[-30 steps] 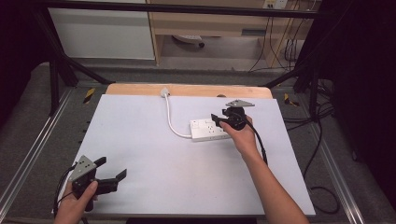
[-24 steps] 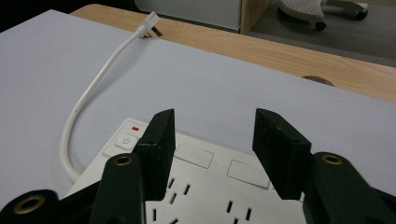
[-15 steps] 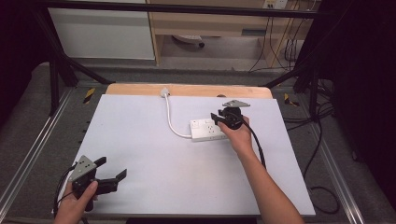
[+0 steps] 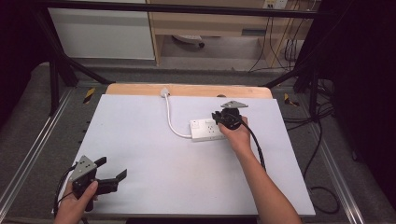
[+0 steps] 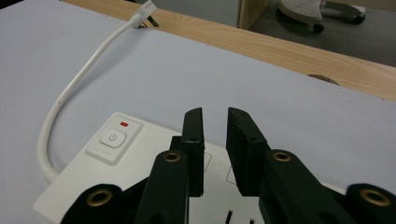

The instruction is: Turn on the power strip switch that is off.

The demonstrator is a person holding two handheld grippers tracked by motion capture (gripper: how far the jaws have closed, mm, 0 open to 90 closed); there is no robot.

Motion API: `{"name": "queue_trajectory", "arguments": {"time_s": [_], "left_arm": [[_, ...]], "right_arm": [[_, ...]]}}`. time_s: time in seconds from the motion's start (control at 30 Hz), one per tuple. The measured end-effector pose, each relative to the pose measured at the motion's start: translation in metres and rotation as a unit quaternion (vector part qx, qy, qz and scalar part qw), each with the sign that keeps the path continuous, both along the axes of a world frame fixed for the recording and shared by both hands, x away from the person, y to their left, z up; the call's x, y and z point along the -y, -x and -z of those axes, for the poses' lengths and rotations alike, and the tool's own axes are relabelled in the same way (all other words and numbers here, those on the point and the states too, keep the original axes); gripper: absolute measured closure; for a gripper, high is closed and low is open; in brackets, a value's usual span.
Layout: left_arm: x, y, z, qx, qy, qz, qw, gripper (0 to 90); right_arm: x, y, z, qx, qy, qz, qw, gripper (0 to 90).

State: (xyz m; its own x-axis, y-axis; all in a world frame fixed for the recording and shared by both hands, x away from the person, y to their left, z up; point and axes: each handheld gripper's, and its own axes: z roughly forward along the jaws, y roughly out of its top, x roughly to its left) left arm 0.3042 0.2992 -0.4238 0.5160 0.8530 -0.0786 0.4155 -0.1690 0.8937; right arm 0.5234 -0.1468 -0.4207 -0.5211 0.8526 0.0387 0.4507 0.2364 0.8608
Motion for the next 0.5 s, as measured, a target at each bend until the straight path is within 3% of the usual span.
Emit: {"name": "queue_trajectory", "arguments": {"time_s": [0.5], "left_arm": [[0.0001,0.0000,-0.0001,0.002,-0.003,0.001,1.0000,5.9]], "right_arm": [[-0.0026,-0.0024,0.0075,-0.005,-0.001,-0.004,1.0000,87.6]]}}
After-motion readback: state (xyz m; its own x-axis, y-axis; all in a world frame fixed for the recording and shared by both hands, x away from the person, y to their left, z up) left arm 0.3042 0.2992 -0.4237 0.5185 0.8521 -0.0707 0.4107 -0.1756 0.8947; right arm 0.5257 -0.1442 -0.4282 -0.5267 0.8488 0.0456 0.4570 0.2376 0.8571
